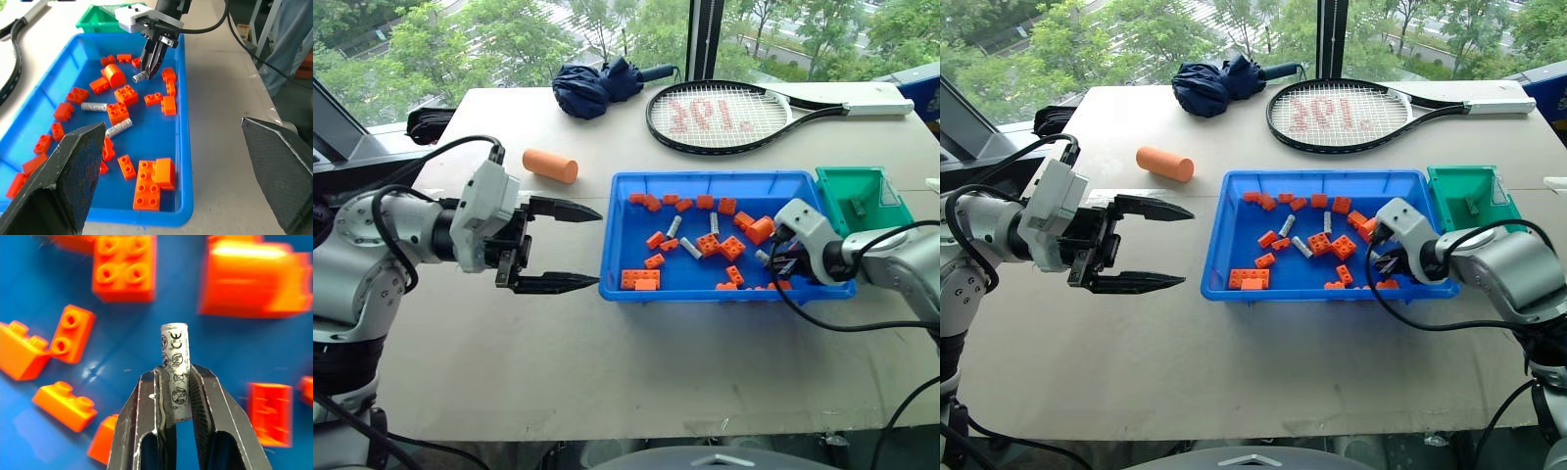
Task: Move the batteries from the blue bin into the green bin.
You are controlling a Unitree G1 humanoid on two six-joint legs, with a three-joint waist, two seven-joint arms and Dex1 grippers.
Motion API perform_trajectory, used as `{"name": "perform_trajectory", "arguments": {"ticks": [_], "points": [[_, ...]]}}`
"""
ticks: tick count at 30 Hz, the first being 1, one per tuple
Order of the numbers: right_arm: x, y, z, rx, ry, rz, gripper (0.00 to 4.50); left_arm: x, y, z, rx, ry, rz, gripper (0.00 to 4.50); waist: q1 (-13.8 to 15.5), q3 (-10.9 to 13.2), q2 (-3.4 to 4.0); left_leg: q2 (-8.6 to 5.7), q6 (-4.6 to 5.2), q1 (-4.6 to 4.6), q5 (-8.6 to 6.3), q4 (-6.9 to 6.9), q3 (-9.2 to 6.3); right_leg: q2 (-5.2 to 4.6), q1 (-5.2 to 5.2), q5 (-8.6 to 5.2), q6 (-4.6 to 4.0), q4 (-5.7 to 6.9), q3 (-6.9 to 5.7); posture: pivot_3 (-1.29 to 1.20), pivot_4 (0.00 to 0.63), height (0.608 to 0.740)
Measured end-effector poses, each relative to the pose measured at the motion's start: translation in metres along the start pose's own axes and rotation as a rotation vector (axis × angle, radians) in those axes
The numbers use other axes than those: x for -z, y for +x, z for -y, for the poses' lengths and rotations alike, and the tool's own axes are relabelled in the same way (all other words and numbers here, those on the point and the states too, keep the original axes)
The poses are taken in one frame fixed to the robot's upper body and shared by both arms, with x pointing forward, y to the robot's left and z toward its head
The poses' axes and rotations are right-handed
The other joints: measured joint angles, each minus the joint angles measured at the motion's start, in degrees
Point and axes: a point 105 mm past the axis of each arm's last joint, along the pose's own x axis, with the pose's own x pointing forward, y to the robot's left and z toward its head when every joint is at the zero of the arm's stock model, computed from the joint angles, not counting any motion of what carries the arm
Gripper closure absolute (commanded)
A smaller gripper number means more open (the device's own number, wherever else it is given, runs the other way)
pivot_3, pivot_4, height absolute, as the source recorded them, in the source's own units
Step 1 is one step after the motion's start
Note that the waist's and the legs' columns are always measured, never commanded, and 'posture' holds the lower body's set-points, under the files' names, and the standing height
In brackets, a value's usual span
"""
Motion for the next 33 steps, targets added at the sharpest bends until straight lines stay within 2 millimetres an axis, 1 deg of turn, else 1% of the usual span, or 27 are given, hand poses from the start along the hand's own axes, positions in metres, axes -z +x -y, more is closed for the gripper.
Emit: {"name": "perform_trajectory", "arguments": {"ticks": [2, 3, 5, 6, 7, 9, 10, 12, 15, 16, 17, 18, 19, 20, 21, 24, 26, 30, 31, 33], "points": [[-0.006, -0.022, 0.019, 0.077, 0.048, 0.036, 4.35, -0.007, 0.004, -0.006, -0.027, -0.008, 0.049, 0.0, 0.0, 0.0, 0.0, 0.0, 0.0, -0.04, 0.0, 0.01, -0.04, 0.0, -0.02, 0.0, 0.0, 0.0, -0.05, 0.0, 0.15, 0.74], [-0.009, -0.028, 0.023, 0.096, 0.057, 0.048, 4.35, -0.009, 0.005, -0.007, -0.034, -0.012, 0.06, 0.0, -0.1, 0.0, 0.0, 0.0, 0.0, -0.03, 0.0, 0.01, -0.03, 0.0, -0.02, 0.0, 0.0, 0.01, -0.03, 0.0, 0.15, 0.74], [-0.013, -0.047, 0.037, 0.162, 0.092, 0.077, 4.35, -0.017, 0.011, -0.013, -0.053, -0.019, 0.11, 0.0, 0.0, 0.0, 0.01, 0.0, 0.0, -0.06, 0.0, 0.03, -0.03, 0.0, -0.04, 0.0, 0.0, 0.02, -0.04, 0.0, 0.15, 0.74], [-0.015, -0.062, 0.049, 0.217, 0.108, 0.098, 4.35, -0.023, 0.016, -0.017, -0.061, -0.031, 0.14, 0.0, 0.0, 0.0, 0.01, 0.0, 0.0, -0.07, 0.0, 0.03, -0.03, -0.01, -0.04, 0.0, 0.0, 0.02, -0.04, 0.0, 0.15, 0.74], [-0.015, -0.069, 0.056, 0.25, 0.119, 0.103, 4.35, -0.025, 0.018, -0.019, -0.063, -0.033, 0.152, 0.0, 0.0, 0.0, 0.0, 0.0, 0.0, -0.07, 0.0, 0.05, -0.04, -0.02, -0.03, 0.0, 0.01, 0.02, -0.06, 0.0, 0.15, 0.74], [-0.01, -0.089, 0.086, 0.378, 0.158, 0.109, 4.35, -0.03, 0.025, -0.028, -0.09, -0.052, 0.173, 0.0, 0.0, 0.0, -0.02, -0.03, 0.0, -0.06, 0.0, 0.08, -0.01, -0.03, 0.0, 0.01, 0.01, 0.02, -0.05, 0.0, 0.15, 0.74], [-0.008, -0.092, 0.092, 0.403, 0.17, 0.114, 4.35, -0.03, 0.026, -0.03, -0.098, -0.059, 0.172, 0.0, -0.1, 0.0, -0.02, -0.03, 0.0, -0.05, 0.0, 0.08, 0.0, -0.03, 0.0, 0.0, 0.01, 0.03, -0.02, 0.0, 0.15, 0.74], [-0.002, -0.092, 0.103, 0.426, 0.195, 0.111, 4.35, -0.03, 0.03, -0.033, -0.102, -0.074, 0.168, 0.0, -0.5, 0.0, -0.02, -0.02, 0.0, -0.01, 0.01, 0.08, 0.06, 0.0, -0.01, 0.0, 0.01, 0.08, 0.07, 0.0, 0.15, 0.74], [0.007, -0.082, 0.114, 0.425, 0.213, 0.1, 4.35, -0.03, 0.032, -0.038, -0.119, -0.088, 0.168, 0.0, -1.2, 0.0, -0.01, -0.01, -0.02, -0.03, 0.02, 0.08, 0.07, 0.0, -0.07, 0.0, 0.01, 0.12, 0.1, 0.0, 0.15, 0.74], [0.009, -0.079, 0.117, 0.425, 0.211, 0.1, 3.5, -0.03, 0.032, -0.04, -0.125, -0.091, 0.167, 0.0, -1.4, 0.0, -0.01, -0.01, -0.02, -0.03, 0.02, 0.08, 0.07, 0.0, -0.07, 0.0, 0.01, 0.12, 0.1, 0.0, 0.15, 0.74], [0.011, -0.076, 0.12, 0.429, 0.208, 0.095, 3.08, -0.03, 0.032, -0.041, -0.126, -0.093, 0.164, 0.0, -1.5, 0.0, -0.01, -0.01, -0.02, -0.04, 0.02, 0.08, 0.08, 0.0, -0.08, 0.0, 0.01, 0.11, 0.11, 0.0, 0.15, 0.74], [0.013, -0.074, 0.122, 0.43, 0.205, 0.096, 2.75, -0.03, 0.032, -0.041, -0.126, -0.093, 0.159, 0.0, -1.5, 0.0, -0.01, -0.01, -0.02, -0.05, 0.02, 0.08, 0.08, 0.0, -0.09, 0.0, 0.01, 0.1, 0.12, 0.0, 0.15, 0.74], [0.014, -0.073, 0.124, 0.431, 0.205, 0.1, 2.05, -0.029, 0.033, -0.041, -0.126, -0.095, 0.155, 0.0, -1.5, 0.0, -0.01, -0.01, -0.02, -0.05, 0.02, 0.08, 0.08, 0.0, -0.09, 0.0, 0.01, 0.09, 0.11, 0.0, 0.15, 0.74], [0.014, -0.072, 0.126, 0.433, 0.203, 0.104, 1.68, -0.028, 0.032, -0.041, -0.128, -0.098, 0.149, 0.0, -1.5, 0.0, -0.01, -0.01, -0.02, -0.06, 0.02, 0.08, 0.07, 0.0, -0.09, 0.0, 0.01, 0.09, 0.1, 0.0, 0.15, 0.74], [0.012, -0.071, 0.126, 0.43, 0.197, 0.115, 1.14, -0.027, 0.032, -0.041, -0.128, -0.101, 0.143, 0.0, -1.5, 0.0, -0.01, -0.01, -0.02, -0.06, 0.02, 0.08, 0.07, 0.0, -0.09, 0.0, 0.01, 0.09, 0.1, 0.0, 0.15, 0.74], [0.008, -0.071, 0.125, 0.422, 0.181, 0.133, 0.05, -0.018, 0.028, -0.038, -0.125, -0.124, 0.119, 0.0, -1.5, 0.0, 0.0, -0.01, -0.02, -0.06, 0.02, 0.08, 0.07, 0.01, -0.1, 0.0, 0.01, 0.09, 0.11, 0.0, 0.15, 0.74], [0.004, -0.07, 0.121, 0.405, 0.167, 0.145, 0.05, -0.012, 0.026, -0.036, -0.127, -0.14, 0.104, 0.0, -1.5, 0.0, 0.0, -0.01, -0.02, -0.06, 0.02, 0.08, 0.06, 0.02, -0.1, 0.0, 0.01, 0.09, 0.1, 0.0, 0.15, 0.74], [-0.022, -0.059, 0.09, 0.264, 0.087, 0.237, 0.05, 0.0, 0.016, -0.033, -0.144, -0.149, 0.049, 0.0, -1.6, 0.0, 0.01, 0.01, -0.02, -0.05, 0.02, 0.07, 0.06, 0.03, -0.11, 0.0, 0.01, 0.09, 0.12, 0.0, 0.15, 0.74], [-0.031, -0.054, 0.078, 0.21, 0.063, 0.27, 0.05, 0.004, 0.013, -0.033, -0.151, -0.153, 0.035, 0.0, -1.6, 0.0, 0.01, 0.01, -0.02, -0.05, 0.02, 0.05, 0.06, 0.03, -0.11, 0.0, 0.01, 0.08, 0.12, 0.0, 0.15, 0.74], [-0.047, -0.044, 0.045, 0.074, 0.006, 0.328, 0.05, 0.016, 0.006, -0.032, -0.173, -0.17, 0.006, 0.0, -1.6, 0.0, 0.02, 0.02, -0.02, -0.04, 0.02, 0.04, 0.05, 0.03, -0.1, 0.0, 0.01, 0.09, 0.11, 0.0, 0.15, 0.74]]}}
